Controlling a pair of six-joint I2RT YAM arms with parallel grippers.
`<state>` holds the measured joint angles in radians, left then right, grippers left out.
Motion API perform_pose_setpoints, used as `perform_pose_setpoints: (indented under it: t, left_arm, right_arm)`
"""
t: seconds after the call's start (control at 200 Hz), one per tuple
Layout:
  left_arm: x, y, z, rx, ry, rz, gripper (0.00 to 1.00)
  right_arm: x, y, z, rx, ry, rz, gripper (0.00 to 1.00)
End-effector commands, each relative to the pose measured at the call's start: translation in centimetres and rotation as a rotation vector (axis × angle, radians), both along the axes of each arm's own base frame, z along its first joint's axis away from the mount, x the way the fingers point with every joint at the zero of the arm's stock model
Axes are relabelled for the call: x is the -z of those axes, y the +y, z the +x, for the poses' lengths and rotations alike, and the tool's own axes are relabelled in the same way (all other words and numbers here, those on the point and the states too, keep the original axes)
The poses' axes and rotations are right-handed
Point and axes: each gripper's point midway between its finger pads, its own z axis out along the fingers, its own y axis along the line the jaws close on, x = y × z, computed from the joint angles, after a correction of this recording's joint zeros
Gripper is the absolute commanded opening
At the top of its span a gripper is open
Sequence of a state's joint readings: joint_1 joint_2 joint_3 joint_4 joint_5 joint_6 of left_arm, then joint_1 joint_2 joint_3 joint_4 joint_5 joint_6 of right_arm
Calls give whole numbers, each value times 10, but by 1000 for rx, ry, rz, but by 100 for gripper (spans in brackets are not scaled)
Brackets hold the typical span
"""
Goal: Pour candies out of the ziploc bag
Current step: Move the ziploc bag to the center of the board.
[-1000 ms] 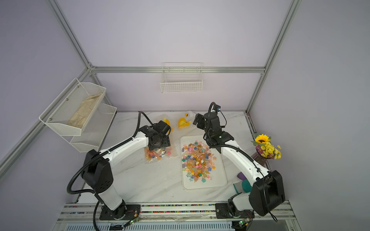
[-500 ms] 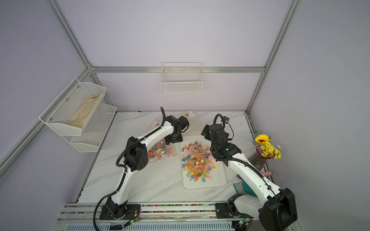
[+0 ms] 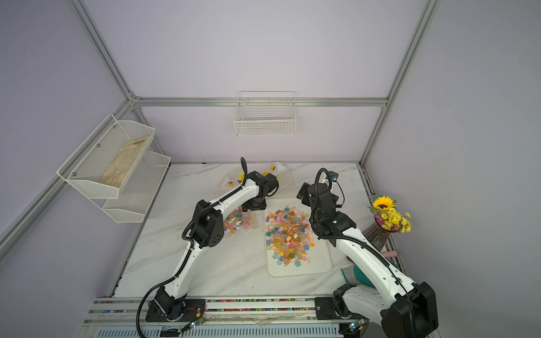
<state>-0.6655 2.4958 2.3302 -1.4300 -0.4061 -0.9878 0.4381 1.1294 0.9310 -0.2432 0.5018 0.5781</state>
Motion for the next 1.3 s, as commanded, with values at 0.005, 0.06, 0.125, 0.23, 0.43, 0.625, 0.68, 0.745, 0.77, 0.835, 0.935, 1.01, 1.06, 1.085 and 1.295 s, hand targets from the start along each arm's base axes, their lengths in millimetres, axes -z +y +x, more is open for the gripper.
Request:
perform_pose_setpoints:
  t: [0.005,0.06,0.125,0.23,0.43,0.625,0.68,0.745,0.77,0.835,0.935,1.01,1.06,1.085,1.295]
  left_arm:
    - [-16,-1,16,49,-60,30,61]
    - [-15,-3,18,66,-59,32,61]
    - [-12,-5,19,89,-58,38,61]
    - [-11,-11,21,126,-65,51,61]
    - [-6,-12,21,177,-58,97,58]
    - [-4,-8,19,193,-52,138,53]
    - [-5,-7,19,193,-55,145,52]
    - [-4,-6,19,194,-55,150,50]
    - [-3,-6,19,194,-53,154,50]
    - [-1,-5,18,196,-47,158,50]
    - [3,-5,17,194,-40,160,50]
    - [6,-6,16,193,-34,158,50]
    - [6,-6,16,194,-34,161,49]
    - [7,-6,16,194,-33,162,49]
    - [10,-4,16,197,-27,173,46]
  right_arm:
    - [-4,-4,-1,16,-16,-8,97]
    - [-3,-4,0,15,-15,-7,97]
    - [-4,-3,0,14,-15,-5,97]
    - [-3,-3,1,15,-12,-8,97]
    - [-5,-3,1,15,-16,-7,97]
    - [-7,-3,1,14,-19,-7,97]
    - [-7,-3,0,14,-20,-6,97]
    - [-7,-3,0,13,-20,-6,97]
    - [-8,-3,0,13,-23,-5,97]
    - [-9,-3,0,11,-26,-3,97]
    - [-10,-3,0,9,-27,-1,97]
    - [-10,-3,0,9,-27,-1,97]
    - [-10,-3,0,9,-26,-1,97]
    - [-9,-3,0,10,-25,-2,97]
    - [-11,-3,-1,10,-29,0,97]
